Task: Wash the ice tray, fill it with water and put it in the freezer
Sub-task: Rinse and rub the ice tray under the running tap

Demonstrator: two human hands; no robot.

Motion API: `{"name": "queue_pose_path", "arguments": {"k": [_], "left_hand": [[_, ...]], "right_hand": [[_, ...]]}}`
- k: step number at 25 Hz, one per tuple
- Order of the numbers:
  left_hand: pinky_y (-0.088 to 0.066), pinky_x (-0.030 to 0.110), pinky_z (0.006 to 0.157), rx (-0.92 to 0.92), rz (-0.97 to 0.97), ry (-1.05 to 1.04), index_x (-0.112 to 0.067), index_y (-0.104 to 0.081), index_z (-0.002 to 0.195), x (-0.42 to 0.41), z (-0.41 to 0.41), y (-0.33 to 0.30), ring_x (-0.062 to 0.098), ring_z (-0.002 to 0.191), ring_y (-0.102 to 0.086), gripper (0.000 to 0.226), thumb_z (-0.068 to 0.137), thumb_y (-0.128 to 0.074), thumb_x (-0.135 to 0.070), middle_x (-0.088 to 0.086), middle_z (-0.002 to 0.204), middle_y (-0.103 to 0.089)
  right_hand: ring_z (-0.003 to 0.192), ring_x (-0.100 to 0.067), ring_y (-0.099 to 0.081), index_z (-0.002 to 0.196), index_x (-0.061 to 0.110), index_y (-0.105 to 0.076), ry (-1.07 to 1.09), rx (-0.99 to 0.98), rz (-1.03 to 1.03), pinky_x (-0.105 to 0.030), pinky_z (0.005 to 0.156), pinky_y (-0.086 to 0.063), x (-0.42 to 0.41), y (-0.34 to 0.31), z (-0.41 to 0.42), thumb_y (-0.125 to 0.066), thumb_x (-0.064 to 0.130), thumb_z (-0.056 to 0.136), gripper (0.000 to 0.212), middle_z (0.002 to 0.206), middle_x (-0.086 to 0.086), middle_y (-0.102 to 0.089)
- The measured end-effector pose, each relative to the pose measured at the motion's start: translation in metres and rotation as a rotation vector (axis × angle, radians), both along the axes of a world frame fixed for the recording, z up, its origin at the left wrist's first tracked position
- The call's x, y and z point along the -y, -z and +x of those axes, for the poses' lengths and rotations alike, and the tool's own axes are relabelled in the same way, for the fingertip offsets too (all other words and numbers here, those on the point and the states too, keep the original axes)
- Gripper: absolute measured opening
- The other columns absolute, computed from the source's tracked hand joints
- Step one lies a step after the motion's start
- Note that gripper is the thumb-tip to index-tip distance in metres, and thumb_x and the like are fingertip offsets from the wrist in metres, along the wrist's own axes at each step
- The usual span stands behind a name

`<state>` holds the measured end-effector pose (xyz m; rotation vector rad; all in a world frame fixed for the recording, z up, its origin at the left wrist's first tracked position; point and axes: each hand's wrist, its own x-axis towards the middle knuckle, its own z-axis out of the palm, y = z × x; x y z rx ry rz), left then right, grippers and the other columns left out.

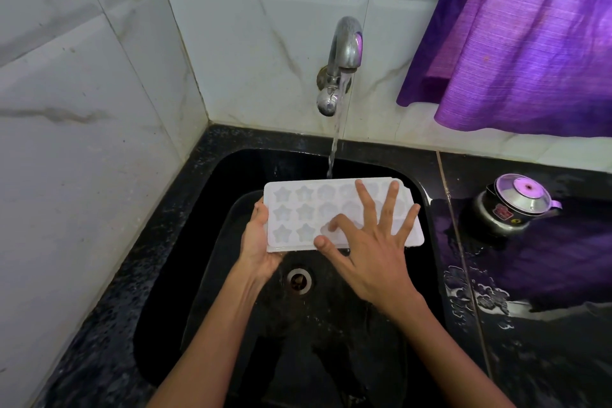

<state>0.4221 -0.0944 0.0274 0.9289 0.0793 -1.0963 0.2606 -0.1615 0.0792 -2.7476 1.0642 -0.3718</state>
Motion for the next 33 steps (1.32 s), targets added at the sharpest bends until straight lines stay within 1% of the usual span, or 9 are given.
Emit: {"name": "queue_pose_path", "arguments": {"k": [6, 10, 14, 17, 19, 24, 26, 29, 33], "left_hand": [[-0.047, 0.058, 0.095, 0.001, 0.019, 0.029, -0.016, -0.047, 0.135, 0.006, -0.014, 0.0, 0.038, 0.114, -0.06, 0.047, 0.099, -0.032, -0.042, 0.017, 0.127, -0.061], [-0.05, 0.056, 0.089, -0.027, 0.057, 0.03, -0.016, -0.047, 0.135, 0.008, -0.018, 0.002, 0.038, 0.114, -0.059, 0.048, 0.1, -0.03, -0.043, 0.018, 0.126, -0.062], [-0.048, 0.057, 0.093, 0.008, 0.054, 0.045, -0.016, -0.048, 0.135, 0.01, -0.015, 0.005, 0.039, 0.115, -0.059, 0.05, 0.098, -0.031, -0.046, 0.018, 0.127, -0.061], [-0.048, 0.056, 0.093, 0.009, 0.064, 0.071, -0.015, -0.048, 0.136, 0.008, -0.016, 0.006, 0.04, 0.115, -0.058, 0.052, 0.097, -0.032, -0.047, 0.018, 0.127, -0.061], [-0.051, 0.055, 0.089, -0.008, 0.049, 0.066, -0.015, -0.048, 0.135, 0.008, -0.017, 0.005, 0.039, 0.115, -0.059, 0.051, 0.098, -0.032, -0.046, 0.018, 0.127, -0.061], [-0.055, 0.052, 0.084, 0.009, 0.034, 0.057, -0.016, -0.049, 0.134, 0.005, -0.017, 0.003, 0.038, 0.112, -0.061, 0.049, 0.096, -0.035, -0.045, 0.017, 0.125, -0.063], [-0.057, 0.05, 0.08, 0.007, 0.021, 0.049, -0.016, -0.049, 0.134, 0.004, -0.015, 0.001, 0.038, 0.112, -0.061, 0.05, 0.095, -0.036, -0.045, 0.017, 0.124, -0.063], [-0.052, 0.056, 0.087, 0.036, 0.013, 0.038, -0.017, -0.05, 0.132, 0.004, -0.01, -0.001, 0.039, 0.113, -0.06, 0.047, 0.096, -0.036, -0.043, 0.017, 0.125, -0.063], [-0.055, 0.053, 0.083, 0.075, 0.027, 0.013, -0.019, -0.054, 0.124, 0.001, -0.012, 0.002, 0.036, 0.105, -0.065, 0.037, 0.098, -0.038, -0.039, 0.015, 0.118, -0.067]], "right_hand": [[0.132, -0.03, 0.045, 0.128, 0.046, -0.048, -0.048, -0.005, -0.031, -0.054, 0.099, 0.038, 0.017, -0.003, 0.021, 0.001, 0.083, 0.074, 0.081, 0.161, 0.0, 0.009], [0.136, -0.032, 0.036, 0.116, 0.039, -0.061, -0.055, -0.058, -0.084, -0.057, 0.101, 0.034, 0.028, 0.0, 0.043, -0.015, 0.082, 0.074, 0.075, 0.161, -0.001, 0.001], [0.142, -0.036, 0.021, 0.108, 0.034, -0.068, -0.051, -0.035, -0.183, -0.059, 0.104, 0.028, 0.027, 0.009, 0.044, -0.019, 0.088, 0.071, 0.082, 0.16, -0.005, -0.011], [0.138, -0.035, 0.031, 0.111, 0.039, -0.066, -0.133, -0.106, -0.181, -0.059, 0.103, 0.03, 0.032, 0.007, 0.046, -0.014, 0.095, 0.059, 0.093, 0.161, -0.003, 0.002], [0.134, -0.035, 0.039, 0.116, 0.043, -0.062, -0.167, -0.176, -0.167, -0.061, 0.101, 0.032, 0.04, 0.001, 0.046, -0.02, 0.095, 0.058, 0.088, 0.161, -0.001, 0.011], [0.134, -0.034, 0.04, 0.109, 0.043, -0.066, -0.132, -0.125, -0.166, -0.059, 0.098, 0.036, 0.037, -0.005, 0.046, -0.006, 0.096, 0.051, 0.098, 0.161, -0.002, 0.008], [0.13, -0.033, 0.045, 0.116, 0.047, -0.061, -0.149, -0.148, -0.114, -0.057, 0.095, 0.039, 0.037, -0.007, 0.047, -0.012, 0.097, 0.053, 0.094, 0.16, -0.001, 0.014], [0.127, -0.033, 0.047, 0.12, 0.051, -0.056, -0.109, -0.184, -0.084, -0.057, 0.092, 0.041, 0.039, -0.009, 0.048, -0.024, 0.095, 0.059, 0.081, 0.158, 0.0, 0.021], [0.131, -0.033, 0.044, 0.119, 0.043, -0.061, -0.086, -0.134, -0.109, -0.06, 0.097, 0.036, 0.021, -0.002, 0.047, -0.006, 0.096, 0.052, 0.102, 0.159, -0.001, 0.018]]}}
